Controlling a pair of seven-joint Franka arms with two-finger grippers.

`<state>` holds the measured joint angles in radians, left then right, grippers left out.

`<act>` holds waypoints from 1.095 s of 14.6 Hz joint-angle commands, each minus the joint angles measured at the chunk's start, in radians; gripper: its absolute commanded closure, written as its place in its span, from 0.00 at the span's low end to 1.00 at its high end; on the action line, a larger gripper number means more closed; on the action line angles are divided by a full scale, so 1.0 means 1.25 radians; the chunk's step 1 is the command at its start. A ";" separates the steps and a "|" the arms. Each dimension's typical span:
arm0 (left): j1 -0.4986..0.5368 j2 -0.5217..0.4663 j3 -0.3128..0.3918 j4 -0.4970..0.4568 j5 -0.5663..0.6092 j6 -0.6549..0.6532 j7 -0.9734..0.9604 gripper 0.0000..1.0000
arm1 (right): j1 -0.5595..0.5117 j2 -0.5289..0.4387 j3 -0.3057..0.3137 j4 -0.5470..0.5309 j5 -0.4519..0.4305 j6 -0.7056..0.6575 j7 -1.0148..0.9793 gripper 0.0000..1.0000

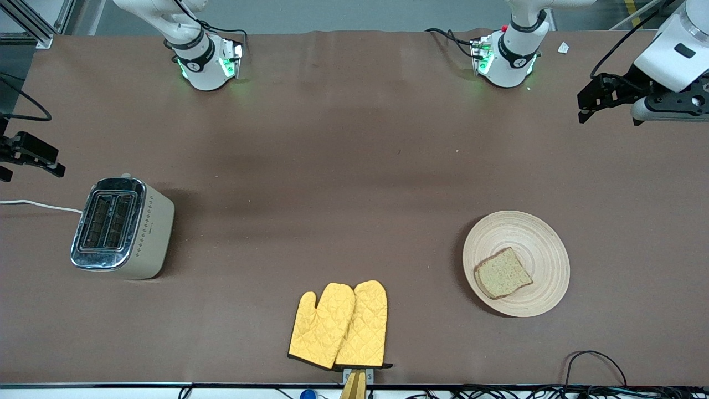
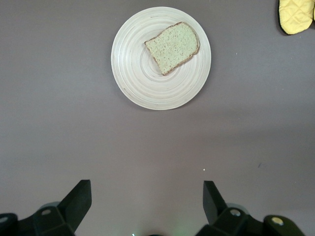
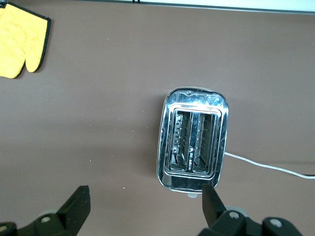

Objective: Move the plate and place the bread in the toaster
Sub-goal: 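Move the left gripper to the wooden plate rim while the right gripper approaches the toaster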

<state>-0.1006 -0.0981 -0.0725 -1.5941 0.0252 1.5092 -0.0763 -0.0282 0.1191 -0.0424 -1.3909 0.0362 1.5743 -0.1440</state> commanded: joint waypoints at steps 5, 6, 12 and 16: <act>0.051 0.087 0.038 0.068 -0.040 -0.013 0.029 0.00 | -0.006 -0.009 0.001 -0.041 0.029 -0.050 0.011 0.00; 0.077 0.114 0.046 0.070 -0.071 -0.012 0.058 0.00 | -0.001 -0.011 0.000 -0.042 0.046 -0.080 0.011 0.00; 0.264 0.330 0.046 0.070 -0.248 0.082 0.215 0.00 | 0.024 -0.008 0.002 -0.043 0.046 -0.140 0.102 0.00; 0.337 0.474 0.046 0.078 -0.349 0.146 0.249 0.00 | 0.089 -0.004 0.001 -0.037 0.050 -0.133 0.176 0.00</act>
<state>0.2924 0.4131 -0.0112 -1.5436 -0.3455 1.6758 0.2132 0.0500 0.1216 -0.0392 -1.4316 0.0888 1.3975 0.0113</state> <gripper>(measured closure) 0.000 0.000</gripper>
